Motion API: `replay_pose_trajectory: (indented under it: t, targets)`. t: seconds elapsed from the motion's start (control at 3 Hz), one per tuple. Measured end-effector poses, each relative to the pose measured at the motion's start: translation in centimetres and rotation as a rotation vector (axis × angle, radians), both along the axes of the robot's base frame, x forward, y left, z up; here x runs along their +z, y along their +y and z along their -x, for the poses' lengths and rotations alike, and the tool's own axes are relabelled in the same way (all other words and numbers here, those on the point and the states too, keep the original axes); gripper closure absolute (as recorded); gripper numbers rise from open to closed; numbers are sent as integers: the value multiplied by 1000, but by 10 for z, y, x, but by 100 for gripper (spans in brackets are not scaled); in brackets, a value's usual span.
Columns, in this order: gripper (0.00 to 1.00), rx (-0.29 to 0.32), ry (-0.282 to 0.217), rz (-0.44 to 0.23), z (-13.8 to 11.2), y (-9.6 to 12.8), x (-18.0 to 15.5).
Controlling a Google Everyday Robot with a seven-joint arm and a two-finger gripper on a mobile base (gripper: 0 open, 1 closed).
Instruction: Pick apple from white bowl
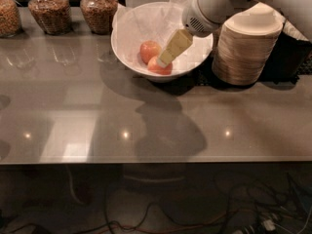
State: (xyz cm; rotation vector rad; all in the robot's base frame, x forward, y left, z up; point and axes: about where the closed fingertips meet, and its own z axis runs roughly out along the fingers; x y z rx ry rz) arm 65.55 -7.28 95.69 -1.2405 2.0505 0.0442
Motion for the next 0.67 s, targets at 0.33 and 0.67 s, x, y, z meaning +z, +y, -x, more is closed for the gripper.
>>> replay_pose_trajectory:
  t: [0.33,0.67]
  targets:
    - [0,-1,-1,-3,-2,0,0]
    - [0,-12,-24,-24,-4,0,-2]
